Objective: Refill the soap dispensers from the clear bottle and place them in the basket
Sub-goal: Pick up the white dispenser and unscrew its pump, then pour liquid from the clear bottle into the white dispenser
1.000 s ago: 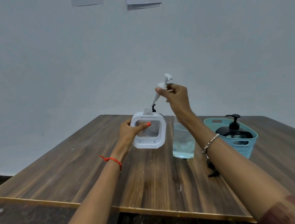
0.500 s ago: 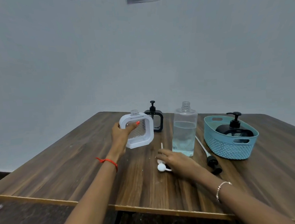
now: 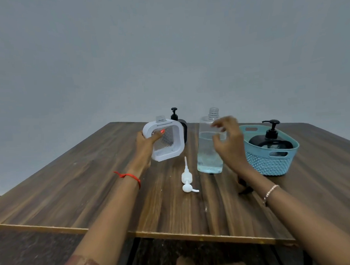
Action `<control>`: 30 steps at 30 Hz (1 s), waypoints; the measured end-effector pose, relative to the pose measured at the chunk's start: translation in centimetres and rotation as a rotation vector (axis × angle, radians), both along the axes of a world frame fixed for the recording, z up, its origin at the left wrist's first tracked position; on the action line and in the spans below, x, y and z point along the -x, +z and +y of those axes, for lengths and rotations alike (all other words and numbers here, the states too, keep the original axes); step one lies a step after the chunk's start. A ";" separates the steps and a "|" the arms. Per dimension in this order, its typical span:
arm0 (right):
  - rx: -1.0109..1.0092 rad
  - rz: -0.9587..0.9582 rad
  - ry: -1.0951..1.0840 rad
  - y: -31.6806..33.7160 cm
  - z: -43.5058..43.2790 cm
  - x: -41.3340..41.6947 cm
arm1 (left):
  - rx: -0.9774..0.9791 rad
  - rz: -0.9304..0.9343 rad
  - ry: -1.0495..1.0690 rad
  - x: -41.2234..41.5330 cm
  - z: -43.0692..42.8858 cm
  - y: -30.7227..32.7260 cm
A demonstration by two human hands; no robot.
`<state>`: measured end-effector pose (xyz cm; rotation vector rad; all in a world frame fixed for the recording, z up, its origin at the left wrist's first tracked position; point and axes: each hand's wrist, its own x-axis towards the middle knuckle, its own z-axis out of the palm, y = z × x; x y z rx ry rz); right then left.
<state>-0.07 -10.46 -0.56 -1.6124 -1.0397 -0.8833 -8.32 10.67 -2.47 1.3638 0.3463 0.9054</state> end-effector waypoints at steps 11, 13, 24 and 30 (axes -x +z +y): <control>0.035 0.758 0.283 -0.6 0.9 -5.3 | 0.040 0.004 0.009 -1.5 -2.1 1.0; 0.024 0.739 0.247 -0.7 1.3 -5.3 | 0.013 0.005 0.014 -1.5 -2.2 1.3; 0.032 0.465 -0.007 1.6 2.6 -3.5 | -0.216 0.094 0.170 -0.3 -2.6 2.2; 0.257 0.230 -0.137 4.9 2.8 -3.1 | -0.279 0.088 0.279 0.3 -3.5 2.6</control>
